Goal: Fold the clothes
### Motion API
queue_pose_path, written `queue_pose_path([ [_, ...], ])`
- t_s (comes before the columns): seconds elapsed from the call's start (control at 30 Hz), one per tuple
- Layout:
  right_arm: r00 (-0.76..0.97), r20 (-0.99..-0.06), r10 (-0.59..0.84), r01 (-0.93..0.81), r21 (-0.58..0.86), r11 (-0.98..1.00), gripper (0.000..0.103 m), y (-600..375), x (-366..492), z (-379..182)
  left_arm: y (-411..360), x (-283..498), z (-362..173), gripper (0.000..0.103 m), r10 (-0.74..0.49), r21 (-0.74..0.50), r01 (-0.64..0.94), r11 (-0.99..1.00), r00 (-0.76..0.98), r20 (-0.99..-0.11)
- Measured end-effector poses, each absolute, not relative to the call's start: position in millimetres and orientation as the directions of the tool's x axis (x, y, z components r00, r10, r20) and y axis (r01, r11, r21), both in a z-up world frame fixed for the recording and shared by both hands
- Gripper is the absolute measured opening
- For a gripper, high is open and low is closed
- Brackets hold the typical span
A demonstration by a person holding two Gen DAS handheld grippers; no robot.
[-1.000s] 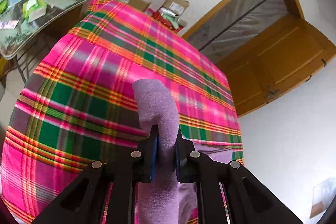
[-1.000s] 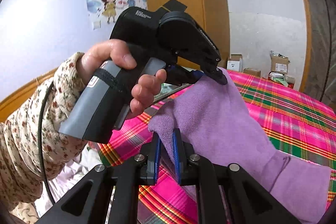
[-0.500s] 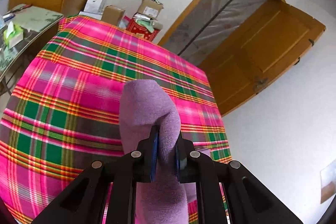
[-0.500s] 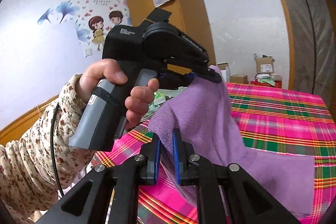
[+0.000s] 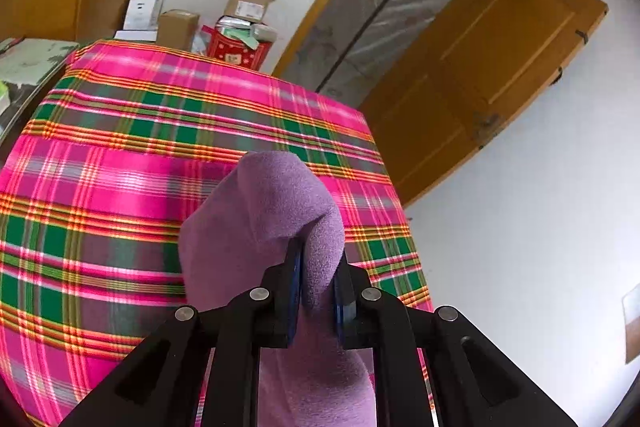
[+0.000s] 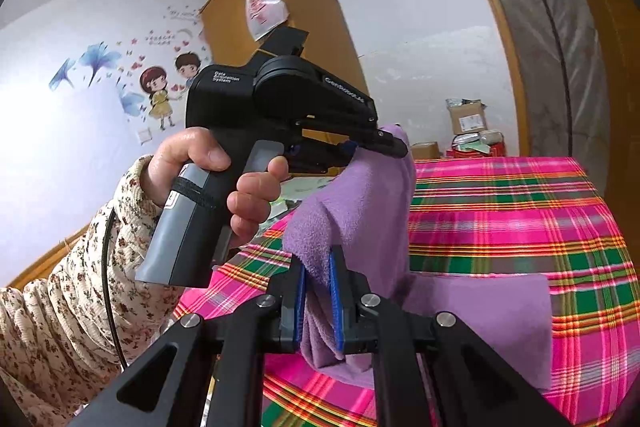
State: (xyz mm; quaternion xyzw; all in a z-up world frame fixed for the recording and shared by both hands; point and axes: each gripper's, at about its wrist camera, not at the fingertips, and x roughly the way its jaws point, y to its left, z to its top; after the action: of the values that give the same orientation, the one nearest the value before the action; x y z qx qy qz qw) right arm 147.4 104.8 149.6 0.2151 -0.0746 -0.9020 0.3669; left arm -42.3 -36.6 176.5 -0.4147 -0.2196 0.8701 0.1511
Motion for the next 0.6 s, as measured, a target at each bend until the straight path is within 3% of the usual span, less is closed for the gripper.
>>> queue_pose_path([
  [0.6,-0.694,-0.351,-0.629,0.494,0.403,-0.770,0.011,188,125,126,56,-90,151,0.014,0.452,-0.452,-0.129,-0.883,-0.492,-0.744],
])
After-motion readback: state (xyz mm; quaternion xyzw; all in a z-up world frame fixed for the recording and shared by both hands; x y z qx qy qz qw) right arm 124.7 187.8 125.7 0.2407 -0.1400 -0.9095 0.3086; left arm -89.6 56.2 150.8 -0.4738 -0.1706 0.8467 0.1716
